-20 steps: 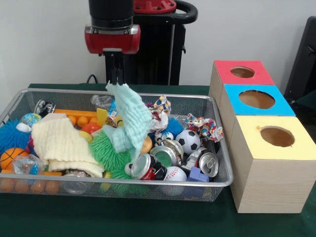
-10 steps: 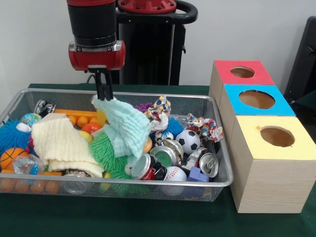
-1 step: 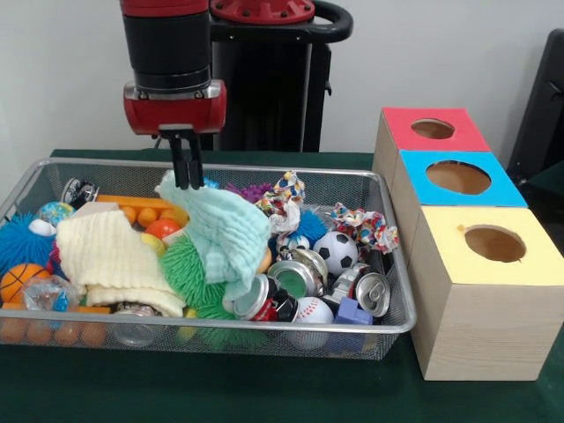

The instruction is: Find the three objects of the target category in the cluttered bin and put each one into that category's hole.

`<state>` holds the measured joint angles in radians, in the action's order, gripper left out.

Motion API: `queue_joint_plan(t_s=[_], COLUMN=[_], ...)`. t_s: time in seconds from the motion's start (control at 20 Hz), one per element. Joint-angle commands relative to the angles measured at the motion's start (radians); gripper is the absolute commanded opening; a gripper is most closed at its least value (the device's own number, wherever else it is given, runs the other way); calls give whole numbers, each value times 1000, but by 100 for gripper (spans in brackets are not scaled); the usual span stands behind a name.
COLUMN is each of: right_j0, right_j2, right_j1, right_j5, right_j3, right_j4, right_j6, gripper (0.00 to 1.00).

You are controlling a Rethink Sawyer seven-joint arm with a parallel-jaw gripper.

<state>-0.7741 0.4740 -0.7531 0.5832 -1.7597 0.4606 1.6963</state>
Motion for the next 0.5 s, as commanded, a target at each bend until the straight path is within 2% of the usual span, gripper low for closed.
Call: queue_joint_plan(t_s=[0.05, 0.15, 0.35, 0.5], right_j0=[-2, 16, 82, 141], right_j2=[64, 55, 6, -42], right_j1=[-21, -27, -77, -68], right_j5=[40, 7, -98, -167], right_j3=[-25, -55, -171, -206], right_j4=[59, 71, 87, 102], right_j6=[-145, -107, 45, 139], gripper=[0, 0, 0, 0])
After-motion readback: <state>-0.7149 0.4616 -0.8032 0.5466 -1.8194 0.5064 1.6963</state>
